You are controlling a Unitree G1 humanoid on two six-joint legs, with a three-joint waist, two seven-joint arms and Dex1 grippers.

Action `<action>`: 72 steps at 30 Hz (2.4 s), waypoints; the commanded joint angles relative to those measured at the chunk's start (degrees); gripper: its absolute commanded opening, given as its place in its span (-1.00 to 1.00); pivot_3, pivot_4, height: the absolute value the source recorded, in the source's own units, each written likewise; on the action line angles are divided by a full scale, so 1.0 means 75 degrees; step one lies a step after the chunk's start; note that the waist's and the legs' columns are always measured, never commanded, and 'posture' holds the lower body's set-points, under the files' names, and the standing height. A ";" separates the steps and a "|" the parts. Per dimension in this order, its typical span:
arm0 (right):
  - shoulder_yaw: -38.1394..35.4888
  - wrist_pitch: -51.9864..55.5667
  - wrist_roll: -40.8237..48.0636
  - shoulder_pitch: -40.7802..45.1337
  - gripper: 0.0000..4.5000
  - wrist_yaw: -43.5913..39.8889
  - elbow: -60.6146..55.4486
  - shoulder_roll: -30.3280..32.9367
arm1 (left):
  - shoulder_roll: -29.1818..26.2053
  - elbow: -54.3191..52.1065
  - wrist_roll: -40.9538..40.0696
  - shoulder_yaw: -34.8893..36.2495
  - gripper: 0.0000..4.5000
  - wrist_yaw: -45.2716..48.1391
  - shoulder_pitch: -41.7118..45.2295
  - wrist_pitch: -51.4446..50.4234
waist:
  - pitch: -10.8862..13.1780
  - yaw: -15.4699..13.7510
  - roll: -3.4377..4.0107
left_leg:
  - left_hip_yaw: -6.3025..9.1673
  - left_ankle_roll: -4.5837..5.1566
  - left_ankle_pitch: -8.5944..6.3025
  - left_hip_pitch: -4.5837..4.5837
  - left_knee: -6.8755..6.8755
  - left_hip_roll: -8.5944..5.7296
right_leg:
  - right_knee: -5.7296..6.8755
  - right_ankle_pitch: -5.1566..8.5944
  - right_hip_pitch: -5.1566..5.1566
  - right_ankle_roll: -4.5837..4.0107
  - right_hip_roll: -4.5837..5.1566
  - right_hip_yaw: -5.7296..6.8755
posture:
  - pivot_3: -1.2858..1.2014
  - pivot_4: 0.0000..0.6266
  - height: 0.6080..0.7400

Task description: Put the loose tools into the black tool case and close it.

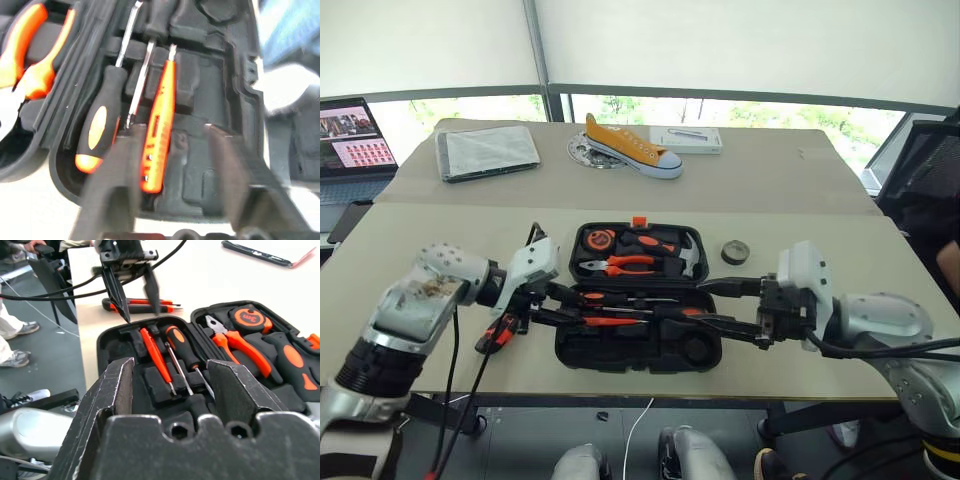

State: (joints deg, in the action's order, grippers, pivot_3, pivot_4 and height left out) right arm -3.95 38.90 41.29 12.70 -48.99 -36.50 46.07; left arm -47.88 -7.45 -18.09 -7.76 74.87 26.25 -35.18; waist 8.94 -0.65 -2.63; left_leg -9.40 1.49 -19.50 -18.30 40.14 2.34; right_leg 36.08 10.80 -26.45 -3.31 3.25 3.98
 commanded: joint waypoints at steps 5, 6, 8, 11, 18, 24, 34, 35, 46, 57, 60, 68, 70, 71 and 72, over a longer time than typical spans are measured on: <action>0.0070 -0.0319 -0.0139 0.0260 0.46 -0.0236 0.0108 -0.0006 | 0.0407 -0.0131 -0.0084 0.0081 -0.99 -0.0699 -0.0180 0.0079 | 0.0000 -0.0004 0.0000 | 0.0002 0.0001 -0.0001 -0.0002 -0.0001 -0.0002 | -0.0002 -0.0001 0.0000 -0.0002 0.0005 0.0003 | 0.03 -0.52 0.89; 0.0077 -0.0333 -0.0149 0.0256 0.46 -0.0253 0.0118 -0.0004 | 0.0433 -0.0118 -0.0017 0.0007 -0.99 -0.0765 -0.0180 0.0092 | 0.0000 -0.0005 0.0000 | 0.0002 0.0001 -0.0001 -0.0002 -0.0001 -0.0002 | -0.0002 -0.0001 0.0000 -0.0002 0.0006 0.0003 | 0.03 -0.52 0.89; 0.0098 -0.0339 -0.0171 0.0252 0.46 -0.0263 0.0122 -0.0020 | 0.0540 -0.0074 0.0037 -0.0122 -0.99 -0.0895 -0.0125 0.0027 | 0.0000 0.0000 0.0000 | 0.0002 0.0001 -0.0001 -0.0002 -0.0002 -0.0002 | -0.0003 -0.0001 0.0000 -0.0001 0.0007 0.0004 | 0.03 -0.52 0.89; 0.0114 -0.0294 -0.0179 0.0272 0.46 -0.0236 0.0090 -0.0049 | 0.0606 -0.0067 0.0061 -0.0300 -0.99 -0.0919 -0.0064 0.0033 | 0.0000 -0.0003 0.0000 | 0.0001 0.0002 -0.0001 -0.0005 -0.0002 -0.0002 | -0.0002 -0.0001 0.0001 -0.0001 0.0010 0.0002 | 0.03 -0.52 0.89; 0.0030 -0.0136 -0.0070 0.0176 0.46 -0.0152 -0.0077 -0.0018 | 0.0599 0.0286 0.0682 -0.0902 -0.99 -0.0914 -0.0155 0.0802 | -0.0001 0.0000 0.0001 | 0.0001 0.0001 -0.0002 -0.0006 -0.0004 -0.0001 | -0.0001 -0.0001 0.0007 -0.0001 0.0014 0.0001 | 0.03 -0.52 0.89; 0.0050 -0.0038 0.0000 0.0149 0.46 -0.0030 -0.0158 -0.0060 | 0.0402 0.0107 0.0867 -0.0970 -0.99 -0.0888 -0.0645 0.1095 | -0.0006 0.0029 0.0007 | -0.0003 0.0001 -0.0002 -0.0005 -0.0017 0.0002 | -0.0006 0.0001 0.0020 -0.0001 0.0024 -0.0010 | 0.03 -0.52 0.89; 0.0103 0.0058 -0.0001 0.0286 0.46 0.0003 -0.0087 -0.0154 | 0.0365 -0.0427 0.0660 -0.0674 -0.99 -0.1129 -0.0666 0.0801 | -0.0009 0.0006 0.0014 | -0.0005 0.0000 -0.0002 -0.0003 -0.0019 0.0010 | -0.0005 0.0002 0.0020 -0.0001 0.0021 -0.0006 | 0.03 -0.52 0.89; 0.0109 0.0068 0.0001 0.0293 0.46 0.0001 -0.0085 -0.0165 | 0.0377 -0.0472 0.0590 -0.0579 -0.99 -0.1176 -0.0584 0.0713 | -0.0009 0.0006 0.0013 | -0.0005 0.0001 -0.0002 -0.0004 -0.0018 0.0010 | -0.0005 0.0002 0.0018 -0.0001 0.0021 -0.0005 | 0.03 -0.52 0.89; 0.0569 -0.0201 -0.0212 0.1048 0.46 -0.0665 0.0679 -0.0277 | 0.0180 -0.2468 -0.1344 0.2702 -0.23 -0.2365 -0.1909 -0.1265 | -0.0006 0.0106 0.0012 | -0.0002 -0.0002 -0.0001 0.0002 -0.0022 0.0025 | -0.0013 0.0003 0.0006 -0.0005 0.0020 -0.0001 | 0.03 -0.52 0.89; 0.0910 -0.0484 -0.0607 0.1369 0.46 -0.0953 0.1043 -0.0523 | -0.0058 -0.2079 -0.0835 0.1523 0.37 -0.2394 -0.1770 -0.0470 | -0.0004 -0.0055 0.0018 | -0.0009 -0.0007 -0.0003 0.0007 -0.0024 0.0005 | -0.0013 -0.0002 -0.0004 -0.0006 0.0021 0.0019 | 0.03 -0.52 0.89; 0.0757 -0.0399 -0.0536 0.1177 0.46 -0.0892 0.0772 -0.0414 | 0.0012 -0.1746 -0.0804 0.1440 0.37 -0.2369 -0.1591 -0.0201 | -0.0004 -0.0013 0.0018 | -0.0008 -0.0007 -0.0003 0.0006 -0.0025 0.0007 | -0.0013 -0.0008 -0.0003 -0.0013 0.0025 0.0015 | 0.03 -0.52 0.89; 0.0356 -0.0157 -0.0304 0.0663 0.46 -0.0551 0.0309 -0.0267 | 0.0508 -0.0621 -0.0387 0.0476 -0.49 -0.1829 -0.0860 0.0969 | -0.0003 0.0000 0.0018 | -0.0011 -0.0012 -0.0001 0.0003 -0.0033 0.0016 | -0.0021 -0.0029 -0.0008 -0.0065 0.0014 0.0019 | 0.03 -0.52 0.89; 0.0260 -0.0090 -0.0264 0.0511 0.46 -0.0422 0.0174 -0.0259 | 0.0541 -0.0200 -0.0157 0.0171 -0.87 -0.1563 -0.0635 0.1361 | -0.0003 -0.0004 0.0018 | -0.0015 -0.0012 -0.0001 0.0002 -0.0033 0.0015 | -0.0022 -0.0028 -0.0007 -0.0064 0.0016 0.0014 | 0.03 -0.52 0.89; 0.0199 -0.0053 -0.0234 0.0424 0.46 -0.0362 0.0095 -0.0250 | 0.0545 -0.0047 -0.0106 0.0036 -0.99 -0.1386 -0.0541 0.1484 | -0.0003 -0.0001 0.0018 | -0.0014 -0.0012 -0.0001 0.0001 -0.0031 0.0014 | -0.0023 -0.0027 -0.0007 -0.0063 0.0015 0.0016 | 0.03 -0.52 0.89; 0.0155 -0.0022 -0.0212 0.0362 0.46 -0.0306 0.0034 -0.0245 | 0.0550 0.0061 -0.0078 -0.0057 -0.99 -0.1255 -0.0478 0.1558 | -0.0003 -0.0005 0.0018 | -0.0015 -0.0011 -0.0001 0.0002 -0.0031 0.0014 | -0.0022 -0.0023 -0.0007 -0.0055 0.0014 0.0016 | 0.03 -0.52 0.89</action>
State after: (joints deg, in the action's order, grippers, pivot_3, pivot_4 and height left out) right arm -0.58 38.23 37.79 15.58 -52.14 -33.76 43.68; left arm -43.71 -7.62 -19.30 -7.52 63.42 21.36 -25.84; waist 8.91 -0.68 -2.49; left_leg -9.52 1.40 -19.51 -18.30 39.90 2.44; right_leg 35.92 10.64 -26.50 -3.69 3.36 4.09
